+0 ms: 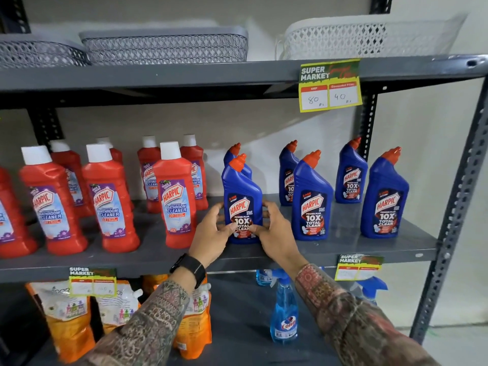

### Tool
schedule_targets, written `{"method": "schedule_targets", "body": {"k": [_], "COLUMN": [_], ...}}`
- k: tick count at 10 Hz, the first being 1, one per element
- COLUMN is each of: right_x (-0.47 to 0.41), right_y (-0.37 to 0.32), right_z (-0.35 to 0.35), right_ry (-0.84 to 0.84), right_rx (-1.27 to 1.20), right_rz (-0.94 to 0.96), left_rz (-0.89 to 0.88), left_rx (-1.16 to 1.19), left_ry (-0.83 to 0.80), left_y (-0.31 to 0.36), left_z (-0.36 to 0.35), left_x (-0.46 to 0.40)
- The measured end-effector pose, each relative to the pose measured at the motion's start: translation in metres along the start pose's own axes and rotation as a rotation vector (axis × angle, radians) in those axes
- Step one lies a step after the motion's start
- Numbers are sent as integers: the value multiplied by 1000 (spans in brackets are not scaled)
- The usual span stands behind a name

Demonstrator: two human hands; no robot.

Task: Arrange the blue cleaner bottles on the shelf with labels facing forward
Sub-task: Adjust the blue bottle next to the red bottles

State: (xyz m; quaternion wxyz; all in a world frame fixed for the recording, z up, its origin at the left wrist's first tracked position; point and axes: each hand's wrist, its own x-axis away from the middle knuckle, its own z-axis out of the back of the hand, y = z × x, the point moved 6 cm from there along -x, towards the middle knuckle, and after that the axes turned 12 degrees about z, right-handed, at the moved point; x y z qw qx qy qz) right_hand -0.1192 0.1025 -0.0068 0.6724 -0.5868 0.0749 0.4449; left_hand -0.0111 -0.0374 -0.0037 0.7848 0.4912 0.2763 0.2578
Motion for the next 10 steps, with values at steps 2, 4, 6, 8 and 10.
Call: {"method": "schedule_targets", "body": {"k": [2, 4, 6, 8, 10], "right_x": [6, 10, 15, 23, 33], "right_y": [-3, -2, -7, -14, -37], "right_z": [0, 6, 6, -3, 7], "right_ry": [-58, -92, -80, -156, -174], "right_rx": [-16, 22, 24, -46, 21], "right_rz": [-10, -38, -86, -145, -141], "left_rz": [12, 45, 89, 212, 201], "left_rx": [-20, -46, 16, 334, 144], "left_ry": [22, 61, 32, -70, -17], "left_y": [3, 10, 11, 6, 12], "left_z": [-3, -8, -9, -10, -2], "left_x": [10, 23, 28, 34, 43]}}
